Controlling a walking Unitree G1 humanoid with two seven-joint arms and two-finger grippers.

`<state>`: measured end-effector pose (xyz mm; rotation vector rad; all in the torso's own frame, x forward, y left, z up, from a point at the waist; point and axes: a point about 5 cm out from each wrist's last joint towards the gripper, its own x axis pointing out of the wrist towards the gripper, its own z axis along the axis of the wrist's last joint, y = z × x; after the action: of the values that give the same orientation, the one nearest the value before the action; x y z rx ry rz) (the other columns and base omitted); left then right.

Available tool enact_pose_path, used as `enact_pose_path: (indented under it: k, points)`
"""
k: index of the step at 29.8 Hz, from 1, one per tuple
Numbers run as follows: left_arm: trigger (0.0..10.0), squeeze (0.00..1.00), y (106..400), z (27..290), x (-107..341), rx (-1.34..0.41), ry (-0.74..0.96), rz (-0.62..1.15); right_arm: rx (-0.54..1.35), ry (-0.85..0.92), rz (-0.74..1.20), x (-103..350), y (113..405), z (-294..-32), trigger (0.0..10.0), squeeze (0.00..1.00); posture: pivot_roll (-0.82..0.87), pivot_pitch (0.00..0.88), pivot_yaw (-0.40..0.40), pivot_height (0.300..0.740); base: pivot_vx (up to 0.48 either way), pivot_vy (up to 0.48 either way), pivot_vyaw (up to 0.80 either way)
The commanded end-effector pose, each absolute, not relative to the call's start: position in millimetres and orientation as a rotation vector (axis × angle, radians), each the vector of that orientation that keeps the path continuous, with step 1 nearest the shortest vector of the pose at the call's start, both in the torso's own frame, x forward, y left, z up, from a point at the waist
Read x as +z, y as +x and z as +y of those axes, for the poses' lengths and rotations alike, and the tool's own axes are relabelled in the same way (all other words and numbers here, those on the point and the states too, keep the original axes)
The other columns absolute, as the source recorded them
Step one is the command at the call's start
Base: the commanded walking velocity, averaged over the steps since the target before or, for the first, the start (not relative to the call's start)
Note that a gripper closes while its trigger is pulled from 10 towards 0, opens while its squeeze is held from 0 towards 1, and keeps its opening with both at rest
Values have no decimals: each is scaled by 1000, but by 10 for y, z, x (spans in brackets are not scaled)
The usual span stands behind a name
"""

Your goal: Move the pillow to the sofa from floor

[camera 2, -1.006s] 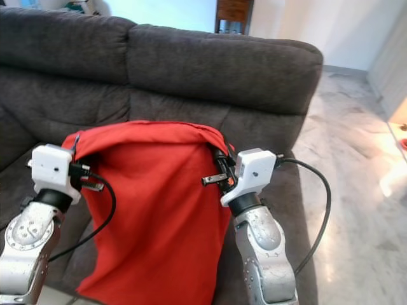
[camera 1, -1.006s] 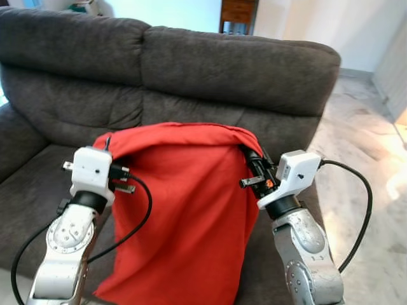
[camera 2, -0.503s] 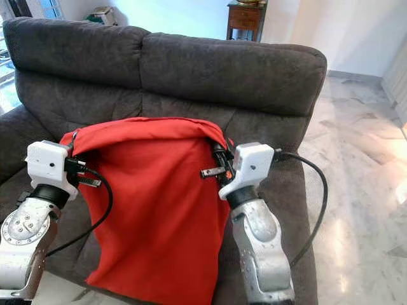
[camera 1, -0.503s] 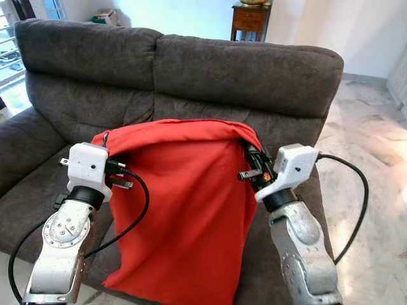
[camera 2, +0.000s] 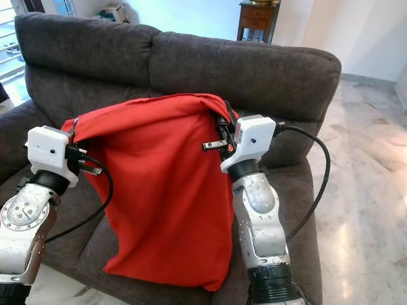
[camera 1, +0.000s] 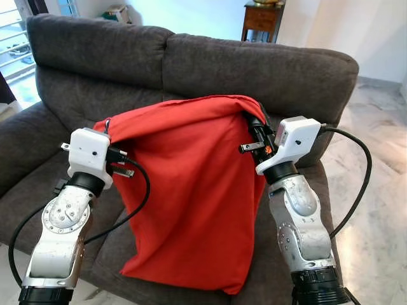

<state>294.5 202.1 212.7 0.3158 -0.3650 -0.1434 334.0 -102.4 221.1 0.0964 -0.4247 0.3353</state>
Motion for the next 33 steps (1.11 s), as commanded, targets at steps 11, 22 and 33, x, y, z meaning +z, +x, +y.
enact_pose_path:
  k: [11, 22, 33]
  points:
    - [10000, 0, 2878, 2035, 1633, -295, 427, -89, 160, 24, -255, 1734, 3308, -1343, 10000, 0, 38, 97, 0, 740, 0, 0, 0]
    - [10000, 0, 2918, 2124, 1899, -222, 423, -207, 99, 78, -500, 2197, 3262, -1390, 10000, 0, 39, 94, 1, 740, 0, 0, 0]
    - [10000, 0, 2920, 2257, 2054, -101, 399, -293, 96, 125, -657, 2589, 3198, -1361, 10000, 0, 39, 93, -3, 740, 0, 0, 0]
